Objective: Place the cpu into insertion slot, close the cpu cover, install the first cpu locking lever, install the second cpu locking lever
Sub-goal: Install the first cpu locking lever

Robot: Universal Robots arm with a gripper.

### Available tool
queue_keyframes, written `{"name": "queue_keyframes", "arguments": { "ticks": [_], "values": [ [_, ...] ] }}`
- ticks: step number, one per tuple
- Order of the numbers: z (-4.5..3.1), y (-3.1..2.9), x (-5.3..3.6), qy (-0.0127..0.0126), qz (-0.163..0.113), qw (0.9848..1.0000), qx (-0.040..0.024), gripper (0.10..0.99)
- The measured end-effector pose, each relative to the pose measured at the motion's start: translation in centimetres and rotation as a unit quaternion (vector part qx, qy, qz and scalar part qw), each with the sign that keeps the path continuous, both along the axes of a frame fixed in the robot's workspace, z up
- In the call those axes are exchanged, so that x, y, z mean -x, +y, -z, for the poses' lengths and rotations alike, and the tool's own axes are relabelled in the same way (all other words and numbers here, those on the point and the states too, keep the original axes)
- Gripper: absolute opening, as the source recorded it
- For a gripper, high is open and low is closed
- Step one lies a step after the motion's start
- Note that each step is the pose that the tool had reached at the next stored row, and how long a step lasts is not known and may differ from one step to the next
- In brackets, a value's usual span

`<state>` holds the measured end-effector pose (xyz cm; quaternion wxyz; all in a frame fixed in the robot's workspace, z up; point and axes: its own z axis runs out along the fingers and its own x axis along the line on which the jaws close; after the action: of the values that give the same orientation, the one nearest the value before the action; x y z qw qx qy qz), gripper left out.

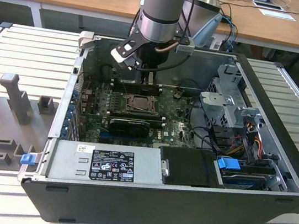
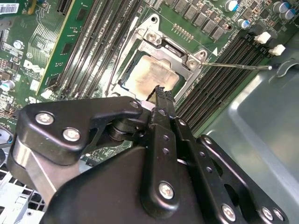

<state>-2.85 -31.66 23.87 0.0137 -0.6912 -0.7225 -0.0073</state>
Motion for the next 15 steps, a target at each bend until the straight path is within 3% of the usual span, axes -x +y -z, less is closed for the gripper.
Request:
{"name": "queue_keyframes", "arguments": {
  "ticks": [15],
  "values": [
    [-0.83, 0.00, 0.00, -0.0001, 0.000, 1.0000, -0.0002, 0.106]
  ]
}}
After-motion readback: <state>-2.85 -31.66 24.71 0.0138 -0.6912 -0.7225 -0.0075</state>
